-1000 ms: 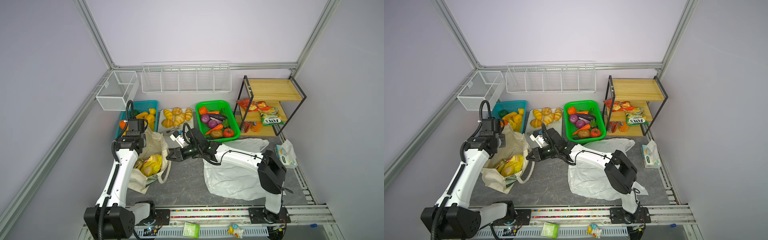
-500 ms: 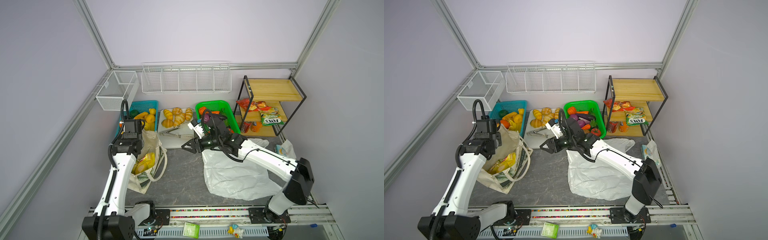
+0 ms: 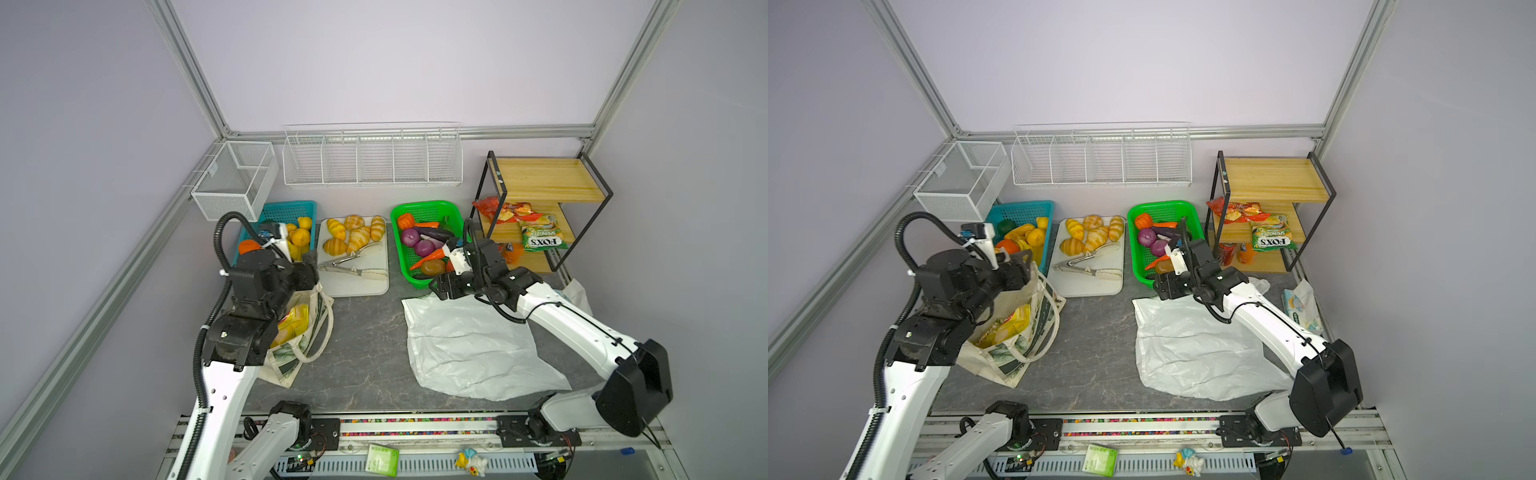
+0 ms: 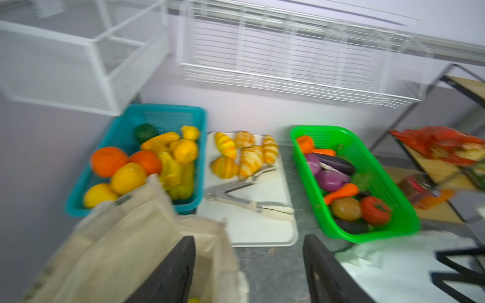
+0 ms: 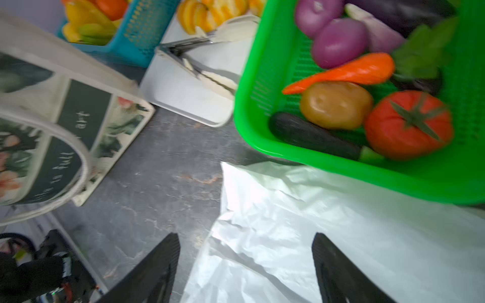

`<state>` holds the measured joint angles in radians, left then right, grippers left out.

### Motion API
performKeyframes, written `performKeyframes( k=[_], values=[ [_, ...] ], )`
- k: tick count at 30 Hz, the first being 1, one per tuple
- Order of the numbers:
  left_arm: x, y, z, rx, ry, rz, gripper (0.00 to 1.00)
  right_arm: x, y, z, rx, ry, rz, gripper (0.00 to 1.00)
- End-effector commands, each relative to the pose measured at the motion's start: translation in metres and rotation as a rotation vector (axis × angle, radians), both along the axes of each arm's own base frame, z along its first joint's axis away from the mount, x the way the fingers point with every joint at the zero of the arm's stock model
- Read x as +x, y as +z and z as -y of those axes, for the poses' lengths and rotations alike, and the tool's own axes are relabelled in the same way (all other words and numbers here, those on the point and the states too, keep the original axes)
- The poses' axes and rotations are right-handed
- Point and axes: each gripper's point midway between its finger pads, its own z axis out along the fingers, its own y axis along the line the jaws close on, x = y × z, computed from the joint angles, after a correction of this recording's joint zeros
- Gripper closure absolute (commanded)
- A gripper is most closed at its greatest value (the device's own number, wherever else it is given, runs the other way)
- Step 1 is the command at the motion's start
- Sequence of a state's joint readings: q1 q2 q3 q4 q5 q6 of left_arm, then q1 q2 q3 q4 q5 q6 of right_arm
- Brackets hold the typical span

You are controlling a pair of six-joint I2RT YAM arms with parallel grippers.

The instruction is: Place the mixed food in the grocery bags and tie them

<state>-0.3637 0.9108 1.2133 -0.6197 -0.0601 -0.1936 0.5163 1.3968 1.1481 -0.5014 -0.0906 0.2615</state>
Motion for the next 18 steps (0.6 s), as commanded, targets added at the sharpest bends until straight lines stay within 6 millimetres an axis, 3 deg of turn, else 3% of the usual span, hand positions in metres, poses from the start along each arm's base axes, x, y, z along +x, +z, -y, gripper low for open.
performKeyframes(
  k=[1, 5, 8, 11, 13, 18],
  values=[
    [-0.003, -0.015, 0.075, -0.08, -0.188, -0.041, 0.35, 0.0, -0.017, 0.067, -0.097, -0.189, -0.034, 0.15],
    [-0.008, -0.064, 0.152, -0.107, -0.324, -0.14, 0.35, -0.004, -0.04, 0.137, -0.149, -0.403, -0.086, 0.12],
    [-0.007, -0.1, 0.185, -0.117, -0.381, -0.225, 0.36, -0.004, -0.056, 0.184, -0.145, -0.559, -0.091, 0.11],
    [-0.006, -0.116, 0.196, -0.107, -0.405, -0.26, 0.36, -0.009, -0.071, 0.22, -0.119, -0.697, -0.112, 0.09],
    [-0.006, -0.117, 0.199, -0.107, -0.419, -0.252, 0.36, -0.01, -0.08, 0.231, -0.084, -0.744, -0.136, 0.1],
    [-0.008, -0.118, 0.196, -0.081, -0.428, -0.22, 0.35, -0.014, -0.109, 0.235, -0.059, -0.771, -0.257, 0.1]
  ],
)
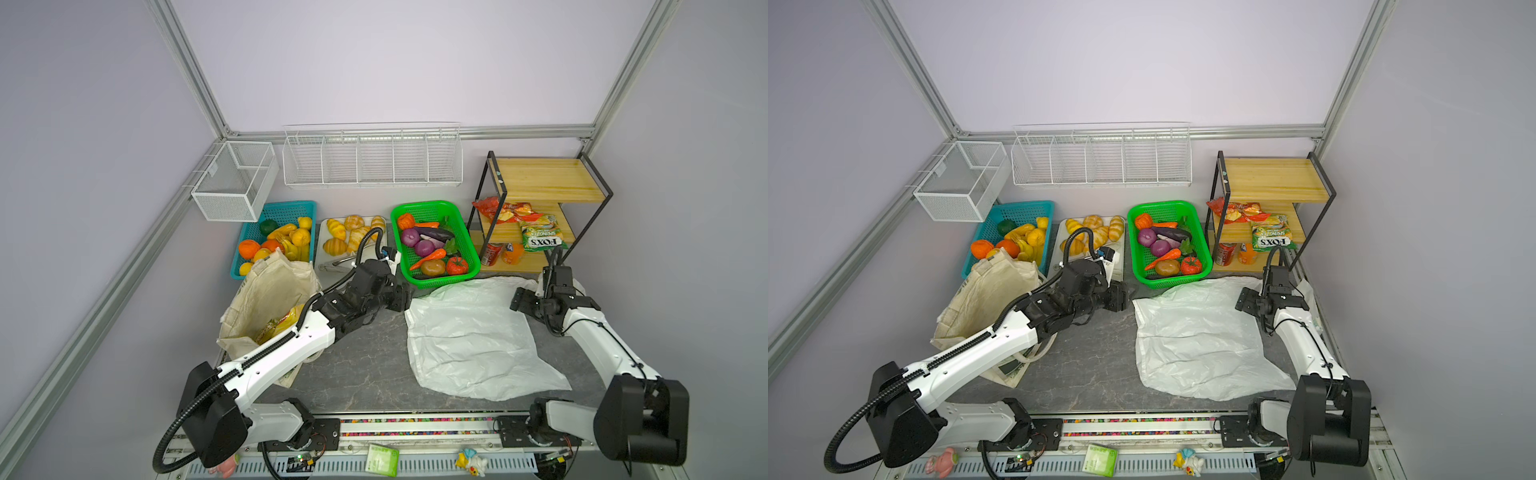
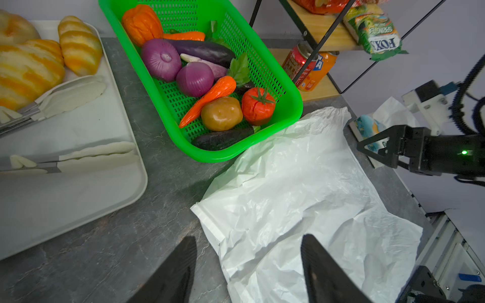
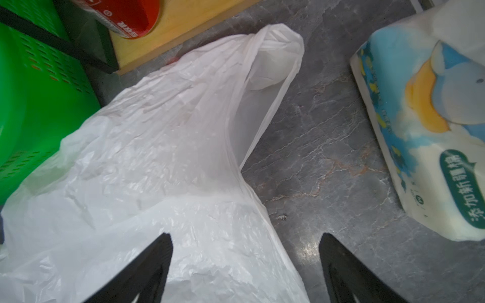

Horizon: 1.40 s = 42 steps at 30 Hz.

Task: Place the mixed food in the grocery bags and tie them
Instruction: 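Grasp the white plastic bag with the right gripper and lift it up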

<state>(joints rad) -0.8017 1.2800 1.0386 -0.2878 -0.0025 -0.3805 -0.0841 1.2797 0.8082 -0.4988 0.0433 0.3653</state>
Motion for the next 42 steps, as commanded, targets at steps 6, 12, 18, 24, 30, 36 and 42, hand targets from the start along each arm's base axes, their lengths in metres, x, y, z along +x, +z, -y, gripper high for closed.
performKeyframes(
  k=[6, 12, 18, 24, 30, 36, 42],
  values=[
    [-0.004, 0.014, 0.002, -0.043, -0.032, 0.068, 0.35, -0.004, -0.047, -0.013, 0.132, -0.019, -0.1, 0.23],
    [-0.005, 0.011, 0.002, -0.028, -0.044, 0.074, 0.35, -0.004, -0.05, -0.02, 0.164, 0.012, -0.085, 0.61],
    [-0.005, 0.015, -0.002, -0.026, -0.032, 0.085, 0.35, -0.009, 0.012, -0.048, 0.252, 0.151, 0.09, 0.93],
    [-0.002, 0.025, -0.013, -0.022, 0.006, 0.123, 0.35, -0.032, 0.13, -0.085, 0.313, 0.353, 0.329, 0.93],
    [0.003, 0.04, -0.032, -0.04, 0.059, 0.142, 0.34, -0.069, 0.229, -0.045, -0.032, 0.308, 0.466, 0.93],
    [0.007, 0.046, -0.049, -0.09, 0.094, 0.115, 0.34, -0.09, 0.3, -0.033, -0.177, 0.299, 0.596, 0.93],
    [0.012, 0.034, -0.063, -0.162, 0.122, 0.018, 0.34, -0.087, 0.314, -0.081, -0.048, 0.495, 0.671, 0.93]
  ],
)
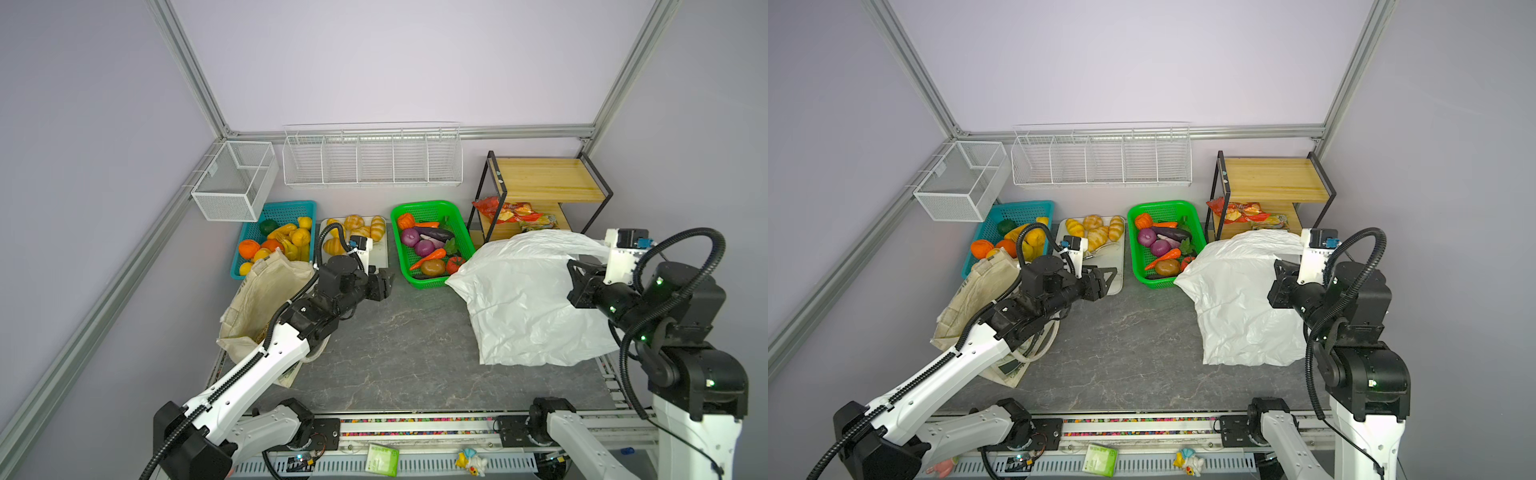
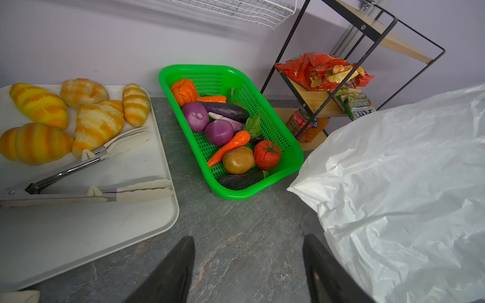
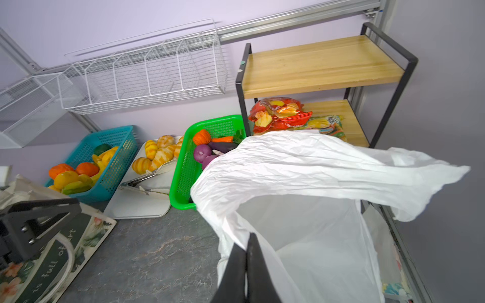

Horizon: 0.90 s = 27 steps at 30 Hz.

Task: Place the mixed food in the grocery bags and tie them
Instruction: 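Grasp the white plastic bag with the right gripper and lift it up, then grasp the plastic bag's rim with the left gripper while the right gripper holds it open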

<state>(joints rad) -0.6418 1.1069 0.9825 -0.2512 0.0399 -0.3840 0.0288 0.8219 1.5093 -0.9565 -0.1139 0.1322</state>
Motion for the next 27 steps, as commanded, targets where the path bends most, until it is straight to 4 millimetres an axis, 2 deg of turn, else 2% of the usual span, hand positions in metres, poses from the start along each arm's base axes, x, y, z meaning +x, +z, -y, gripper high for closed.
performKeyframes(
  k=[1, 3, 8, 11, 14, 17, 19, 23, 27],
  values=[
    [-0.003, -0.015, -0.006, -0.07, -0.007, -0.099, 0.34, 0.009, -0.016, -0.034, 0.018, 0.167, -0.037, 0.93],
    [-0.002, -0.02, -0.005, -0.108, -0.018, -0.131, 0.34, 0.014, -0.03, -0.061, 0.053, 0.275, -0.067, 0.93],
    [-0.003, -0.024, 0.004, -0.141, -0.049, -0.181, 0.34, 0.017, -0.089, -0.159, 0.005, 0.545, -0.188, 0.93],
    [-0.002, -0.02, 0.0, -0.144, -0.03, -0.169, 0.34, 0.01, -0.12, -0.218, 0.013, 0.692, -0.248, 0.92],
    [0.001, -0.017, -0.008, -0.16, -0.005, -0.17, 0.34, 0.003, -0.14, -0.259, 0.083, 0.789, -0.276, 0.91],
    [0.004, -0.014, -0.019, -0.176, 0.025, -0.167, 0.35, -0.001, -0.155, -0.282, 0.131, 0.848, -0.308, 0.88],
    [0.002, -0.01, -0.019, -0.174, 0.008, -0.146, 0.35, -0.001, -0.16, -0.288, 0.143, 0.863, -0.321, 0.87],
    [-0.015, 0.002, 0.0, -0.22, -0.145, -0.081, 0.35, -0.002, -0.155, -0.29, 0.155, 0.871, -0.297, 0.86],
    [-0.044, 0.004, 0.028, -0.267, -0.323, -0.075, 0.35, 0.0, -0.155, -0.286, 0.136, 0.86, -0.274, 0.84]
  ],
)
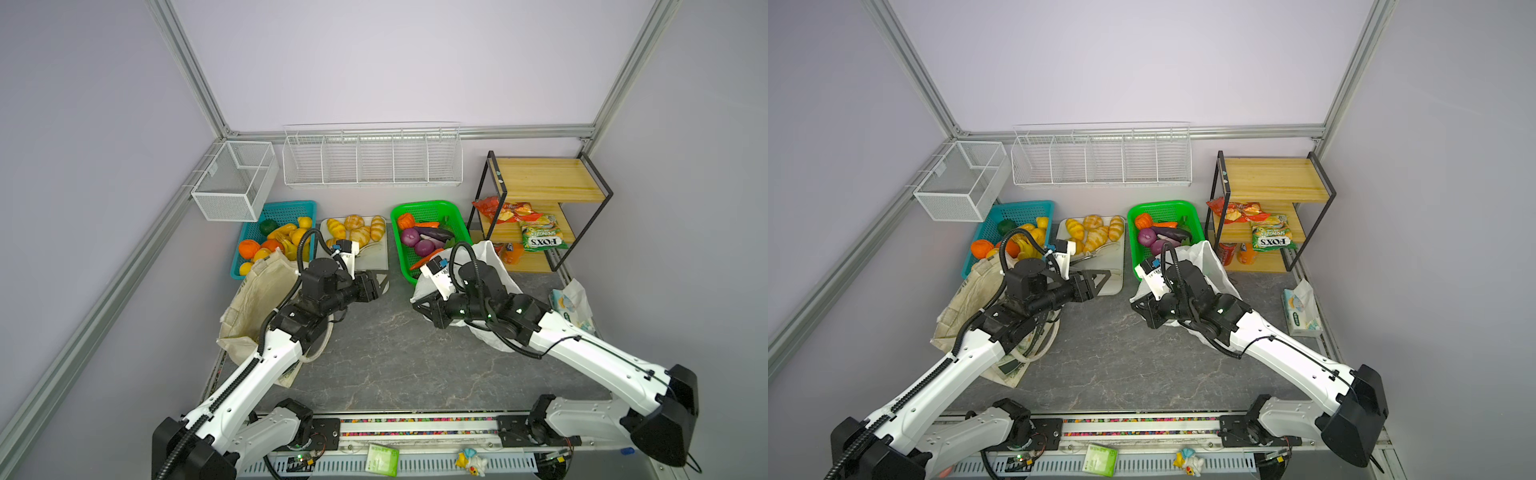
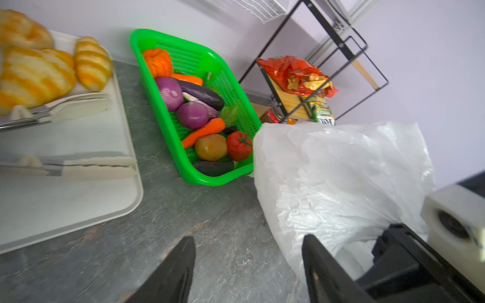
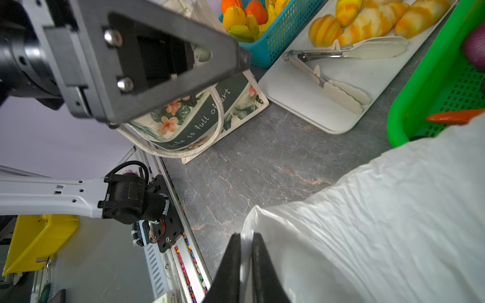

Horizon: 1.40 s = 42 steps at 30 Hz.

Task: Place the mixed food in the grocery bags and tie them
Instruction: 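Grasp the plastic bag's rim with the left gripper while the right gripper holds it open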

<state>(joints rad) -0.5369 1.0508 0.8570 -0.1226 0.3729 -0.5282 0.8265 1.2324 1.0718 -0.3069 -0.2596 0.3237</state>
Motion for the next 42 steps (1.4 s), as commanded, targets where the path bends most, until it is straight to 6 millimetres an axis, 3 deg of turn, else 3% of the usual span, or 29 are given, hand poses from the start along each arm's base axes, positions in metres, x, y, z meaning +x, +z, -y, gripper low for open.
performKeyframes(
  k=[1, 5, 9, 15, 21, 27, 34, 38, 42],
  values=[
    [-0.025, 0.008, 0.026, -0.066, -0.166, 0.036, 0.35, -0.002, 0.009, -0.001, 0.039, 0.012, 0.039, 0.8],
    [-0.011, -0.024, 0.019, -0.015, -0.067, -0.084, 0.35, -0.008, 0.007, -0.002, 0.023, 0.05, 0.023, 0.58],
    [-0.019, -0.033, 0.029, -0.074, -0.13, -0.117, 0.36, -0.025, 0.023, -0.003, 0.049, 0.134, 0.019, 0.44],
    [-0.042, -0.017, 0.038, -0.173, -0.206, 0.009, 0.34, -0.02, 0.035, 0.013, 0.101, 0.082, 0.017, 0.42],
    [-0.058, -0.015, 0.055, -0.196, -0.27, 0.028, 0.31, -0.016, 0.05, 0.014, 0.157, 0.078, 0.02, 0.41],
    [-0.065, -0.01, 0.075, -0.267, -0.335, -0.007, 0.28, -0.005, 0.057, 0.02, 0.185, 0.016, 0.028, 0.4],
    [-0.068, -0.018, 0.096, -0.265, -0.355, -0.055, 0.27, 0.006, 0.071, 0.021, 0.27, -0.051, 0.04, 0.39],
    [-0.056, -0.03, 0.11, -0.231, -0.328, -0.116, 0.35, 0.006, 0.073, 0.02, 0.272, -0.045, 0.039, 0.38],
    [-0.041, -0.04, 0.116, -0.234, -0.279, -0.155, 0.62, 0.0, 0.09, 0.029, 0.219, -0.028, 0.092, 0.35]
  ],
)
